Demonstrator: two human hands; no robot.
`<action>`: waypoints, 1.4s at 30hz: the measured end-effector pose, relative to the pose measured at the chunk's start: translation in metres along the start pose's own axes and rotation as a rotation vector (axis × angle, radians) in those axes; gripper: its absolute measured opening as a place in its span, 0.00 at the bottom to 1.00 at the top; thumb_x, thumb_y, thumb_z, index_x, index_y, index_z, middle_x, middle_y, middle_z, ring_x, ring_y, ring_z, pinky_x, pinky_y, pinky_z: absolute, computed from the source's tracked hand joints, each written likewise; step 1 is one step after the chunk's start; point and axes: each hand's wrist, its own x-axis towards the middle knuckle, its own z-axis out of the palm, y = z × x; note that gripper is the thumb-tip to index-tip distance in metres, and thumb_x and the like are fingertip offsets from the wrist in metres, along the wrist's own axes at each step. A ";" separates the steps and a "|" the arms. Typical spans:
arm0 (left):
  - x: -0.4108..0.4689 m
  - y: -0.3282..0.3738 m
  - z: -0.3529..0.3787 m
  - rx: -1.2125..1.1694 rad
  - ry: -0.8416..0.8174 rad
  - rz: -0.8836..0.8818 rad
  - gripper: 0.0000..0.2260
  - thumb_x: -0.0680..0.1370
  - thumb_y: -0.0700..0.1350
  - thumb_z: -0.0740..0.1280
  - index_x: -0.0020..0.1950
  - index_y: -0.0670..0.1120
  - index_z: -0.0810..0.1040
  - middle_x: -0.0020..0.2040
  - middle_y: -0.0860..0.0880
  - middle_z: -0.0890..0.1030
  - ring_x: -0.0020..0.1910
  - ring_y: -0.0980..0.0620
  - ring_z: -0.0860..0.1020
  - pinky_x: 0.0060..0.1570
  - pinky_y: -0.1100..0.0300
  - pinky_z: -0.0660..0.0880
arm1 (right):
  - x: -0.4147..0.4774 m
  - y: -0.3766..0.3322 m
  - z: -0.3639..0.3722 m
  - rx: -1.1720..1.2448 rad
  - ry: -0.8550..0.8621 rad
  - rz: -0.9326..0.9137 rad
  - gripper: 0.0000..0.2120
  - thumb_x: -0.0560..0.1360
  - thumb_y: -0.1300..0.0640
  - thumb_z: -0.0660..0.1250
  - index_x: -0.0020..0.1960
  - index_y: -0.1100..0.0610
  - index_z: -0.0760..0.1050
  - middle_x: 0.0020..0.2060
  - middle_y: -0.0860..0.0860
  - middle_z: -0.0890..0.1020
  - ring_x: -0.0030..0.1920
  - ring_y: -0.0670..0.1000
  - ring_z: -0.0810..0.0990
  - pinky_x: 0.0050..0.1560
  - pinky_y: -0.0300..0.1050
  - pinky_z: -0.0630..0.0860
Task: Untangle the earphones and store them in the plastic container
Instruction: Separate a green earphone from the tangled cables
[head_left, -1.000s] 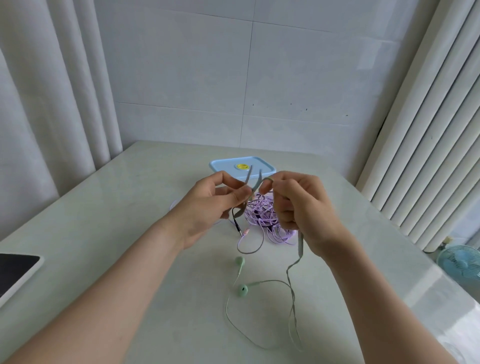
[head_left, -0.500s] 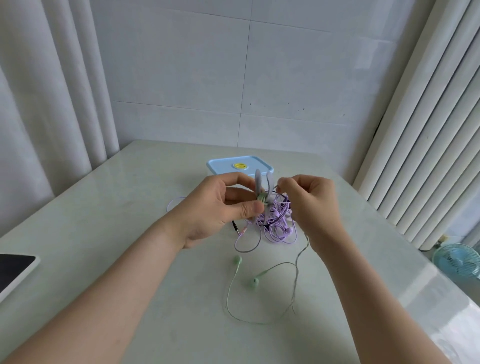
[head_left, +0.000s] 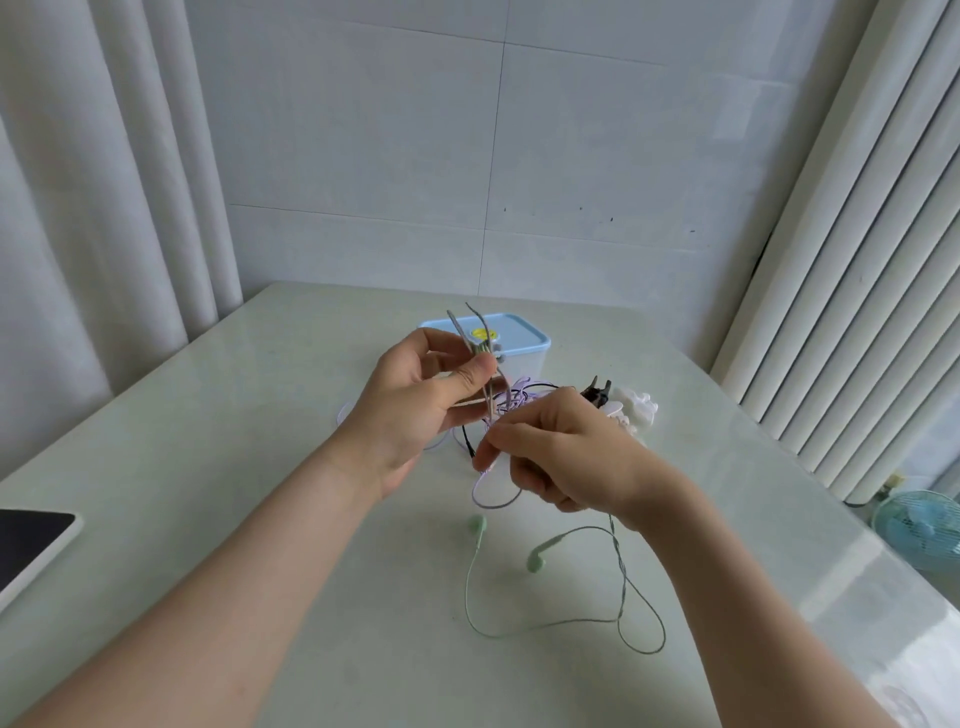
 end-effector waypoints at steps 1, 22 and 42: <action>0.000 -0.001 0.000 0.038 -0.004 -0.007 0.08 0.79 0.38 0.74 0.53 0.42 0.76 0.55 0.39 0.85 0.48 0.44 0.87 0.48 0.53 0.83 | -0.002 -0.002 0.001 -0.027 0.006 -0.035 0.14 0.83 0.60 0.63 0.46 0.61 0.86 0.26 0.53 0.71 0.24 0.49 0.64 0.25 0.37 0.60; -0.006 -0.006 -0.003 0.276 -0.308 -0.138 0.16 0.78 0.44 0.75 0.59 0.36 0.77 0.51 0.40 0.88 0.47 0.46 0.81 0.50 0.56 0.80 | 0.009 0.008 -0.004 -0.348 0.943 -0.345 0.11 0.68 0.53 0.69 0.31 0.59 0.76 0.24 0.54 0.73 0.30 0.57 0.69 0.33 0.48 0.69; -0.004 -0.006 -0.014 0.455 -0.392 -0.088 0.10 0.79 0.40 0.76 0.60 0.46 0.87 0.51 0.52 0.88 0.45 0.54 0.85 0.53 0.59 0.81 | 0.024 0.029 -0.015 -0.045 0.730 -0.151 0.10 0.80 0.62 0.68 0.53 0.51 0.86 0.26 0.48 0.70 0.24 0.45 0.65 0.32 0.40 0.65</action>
